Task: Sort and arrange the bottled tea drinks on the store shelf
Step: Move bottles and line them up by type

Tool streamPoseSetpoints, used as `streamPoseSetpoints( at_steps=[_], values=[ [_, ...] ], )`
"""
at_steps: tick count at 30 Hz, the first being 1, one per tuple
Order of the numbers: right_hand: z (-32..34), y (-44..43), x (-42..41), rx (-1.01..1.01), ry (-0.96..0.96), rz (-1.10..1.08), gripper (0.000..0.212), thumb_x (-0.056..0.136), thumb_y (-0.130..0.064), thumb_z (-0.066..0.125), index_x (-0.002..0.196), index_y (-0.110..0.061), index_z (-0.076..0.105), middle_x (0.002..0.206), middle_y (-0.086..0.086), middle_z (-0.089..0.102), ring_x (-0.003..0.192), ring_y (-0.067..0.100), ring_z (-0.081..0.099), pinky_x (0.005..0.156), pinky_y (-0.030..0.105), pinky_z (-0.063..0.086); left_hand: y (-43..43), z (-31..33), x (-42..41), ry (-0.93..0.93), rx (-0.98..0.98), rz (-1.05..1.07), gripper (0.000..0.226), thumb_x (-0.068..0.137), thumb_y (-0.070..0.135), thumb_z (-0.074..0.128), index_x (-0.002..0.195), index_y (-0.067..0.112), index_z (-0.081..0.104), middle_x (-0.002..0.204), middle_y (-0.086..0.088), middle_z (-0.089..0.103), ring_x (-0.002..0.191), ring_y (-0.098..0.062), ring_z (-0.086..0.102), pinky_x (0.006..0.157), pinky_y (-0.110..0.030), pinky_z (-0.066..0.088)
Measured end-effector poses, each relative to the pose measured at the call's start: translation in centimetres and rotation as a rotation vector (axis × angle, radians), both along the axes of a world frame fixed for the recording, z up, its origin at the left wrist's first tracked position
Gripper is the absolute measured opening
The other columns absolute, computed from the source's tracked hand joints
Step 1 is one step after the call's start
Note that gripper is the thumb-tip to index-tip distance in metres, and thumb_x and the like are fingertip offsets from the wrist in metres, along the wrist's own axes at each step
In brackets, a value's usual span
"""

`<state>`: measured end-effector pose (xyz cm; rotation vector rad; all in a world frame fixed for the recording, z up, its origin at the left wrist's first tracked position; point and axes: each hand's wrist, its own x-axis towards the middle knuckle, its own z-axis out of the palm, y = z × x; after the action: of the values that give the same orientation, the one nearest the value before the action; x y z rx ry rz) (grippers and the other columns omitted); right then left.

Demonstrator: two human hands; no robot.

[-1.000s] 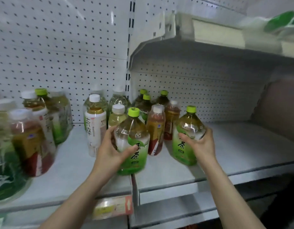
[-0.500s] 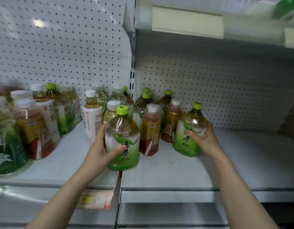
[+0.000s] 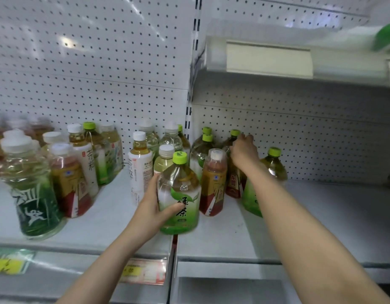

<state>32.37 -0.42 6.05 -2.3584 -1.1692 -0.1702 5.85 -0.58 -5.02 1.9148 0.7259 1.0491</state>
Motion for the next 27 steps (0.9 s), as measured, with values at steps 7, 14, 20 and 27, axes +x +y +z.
streamPoseSetpoints(
  at_steps=[7, 14, 20, 27],
  values=[
    [-0.7, -4.7, -1.2, 0.084, -0.103, 0.156, 0.027, 0.101, -0.029, 0.051, 0.118, -0.01, 0.06, 0.124, 0.012, 0.054, 0.113, 0.03, 0.054, 0.091, 0.037, 0.043, -0.4, 0.3, 0.2, 0.002, 0.013, 0.029, 0.09, 0.08, 0.032, 0.079, 0.151, 0.028, 0.024, 0.151, 0.008, 0.04, 0.138, -0.011, 0.04, 0.115, -0.043, 0.036],
    [-1.5, -11.0, -2.1, 0.19, -0.062, 0.208, 0.04, 0.091, -0.045, 0.065, 0.125, -0.025, 0.059, 0.107, -0.007, 0.058, 0.081, 0.003, 0.049, 0.064, 0.016, 0.036, -2.3, -0.2, 1.4, 0.03, 0.243, 0.361, 0.101, 0.075, 0.023, 0.083, 0.154, 0.015, 0.021, 0.157, -0.006, 0.028, 0.145, -0.018, 0.025, 0.118, -0.028, 0.02],
    [-4.6, -13.5, -3.8, 0.457, 0.382, 0.31, 0.024, 0.09, -0.053, 0.059, 0.105, -0.036, 0.053, 0.098, -0.019, 0.061, 0.093, 0.0, 0.061, 0.069, 0.02, 0.052, -5.6, -0.1, 3.3, -0.099, 0.646, 0.317, 0.064, 0.082, 0.014, 0.074, 0.14, 0.009, 0.048, 0.142, -0.01, 0.044, 0.135, -0.022, 0.04, 0.116, -0.027, 0.029],
    [-3.1, -14.0, -4.6, 0.613, 0.589, 0.504, 0.024, 0.084, -0.058, 0.06, 0.093, -0.037, 0.069, 0.095, -0.01, 0.074, 0.092, 0.007, 0.07, 0.076, 0.024, 0.056, -7.1, 1.4, 6.1, 0.071, 0.115, -0.239, 0.089, 0.075, 0.065, 0.061, 0.15, 0.026, 0.034, 0.139, 0.011, 0.054, 0.123, -0.002, 0.052, 0.106, -0.029, 0.044]
  ],
)
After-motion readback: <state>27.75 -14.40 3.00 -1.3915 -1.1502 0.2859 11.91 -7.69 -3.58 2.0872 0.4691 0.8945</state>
